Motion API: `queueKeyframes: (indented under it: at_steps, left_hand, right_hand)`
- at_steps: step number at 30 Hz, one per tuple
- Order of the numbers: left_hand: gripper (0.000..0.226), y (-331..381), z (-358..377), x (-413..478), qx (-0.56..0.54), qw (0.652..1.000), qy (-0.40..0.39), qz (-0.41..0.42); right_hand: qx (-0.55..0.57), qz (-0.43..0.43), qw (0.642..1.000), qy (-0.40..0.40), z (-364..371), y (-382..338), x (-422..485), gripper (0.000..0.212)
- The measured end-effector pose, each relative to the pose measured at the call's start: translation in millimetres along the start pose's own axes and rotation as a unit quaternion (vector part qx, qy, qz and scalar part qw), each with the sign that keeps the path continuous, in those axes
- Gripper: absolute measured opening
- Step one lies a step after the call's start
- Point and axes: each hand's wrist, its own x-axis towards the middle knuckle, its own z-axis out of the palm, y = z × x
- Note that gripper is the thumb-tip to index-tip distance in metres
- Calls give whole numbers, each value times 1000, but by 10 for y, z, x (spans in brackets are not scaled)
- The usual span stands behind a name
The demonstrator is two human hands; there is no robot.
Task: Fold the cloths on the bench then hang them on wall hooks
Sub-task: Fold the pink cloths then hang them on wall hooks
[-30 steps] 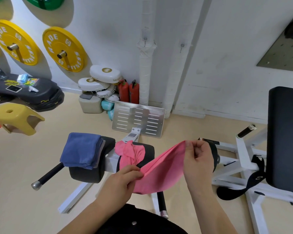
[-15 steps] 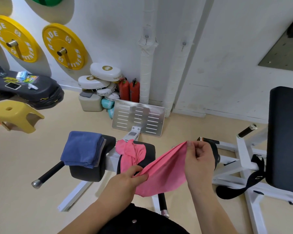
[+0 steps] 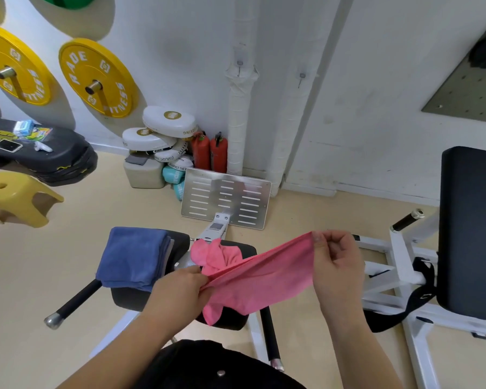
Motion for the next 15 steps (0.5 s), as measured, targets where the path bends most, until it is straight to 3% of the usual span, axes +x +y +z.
queueKeyframes:
  at_steps: [8,11,15]
  left_hand:
    - [46,-410,-422,345,-32,998,28,-45]
    - [42,-613,-730,455,-150,988,16,-35]
    - [20,-768,-1239,608,-277,960,17,-40]
  right_hand:
    - [-38,-23,999,-7,159,-41,231,8]
    - [-43,-27,998,31,241,-20,331,12]
    - [-76,-59,993,66,426,-128,329,17]
